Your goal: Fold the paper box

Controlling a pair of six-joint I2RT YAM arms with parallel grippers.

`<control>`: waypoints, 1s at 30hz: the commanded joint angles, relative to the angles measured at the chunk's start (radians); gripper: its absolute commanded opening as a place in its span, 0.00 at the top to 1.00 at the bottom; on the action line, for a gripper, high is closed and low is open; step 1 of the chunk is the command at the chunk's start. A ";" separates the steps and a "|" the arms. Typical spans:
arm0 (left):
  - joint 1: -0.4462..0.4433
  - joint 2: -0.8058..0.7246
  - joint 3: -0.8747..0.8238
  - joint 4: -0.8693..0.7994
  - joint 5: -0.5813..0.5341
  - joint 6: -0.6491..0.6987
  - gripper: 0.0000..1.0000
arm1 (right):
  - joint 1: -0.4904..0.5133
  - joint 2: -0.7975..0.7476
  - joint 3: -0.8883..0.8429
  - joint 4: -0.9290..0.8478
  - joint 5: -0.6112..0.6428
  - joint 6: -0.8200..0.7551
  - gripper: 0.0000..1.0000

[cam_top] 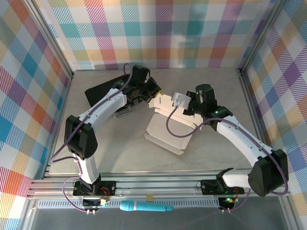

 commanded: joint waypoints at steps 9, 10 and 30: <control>-0.054 -0.175 -0.413 0.342 -0.445 -0.391 1.00 | 0.014 -0.108 0.120 -0.030 0.262 1.241 0.48; -0.056 -0.179 -0.429 0.358 -0.480 -0.412 1.00 | 0.013 -0.144 0.101 -0.056 0.270 1.439 0.46; -0.111 -0.203 -0.525 0.420 -0.579 -0.531 1.00 | 0.125 0.084 -0.163 0.399 0.385 2.782 0.40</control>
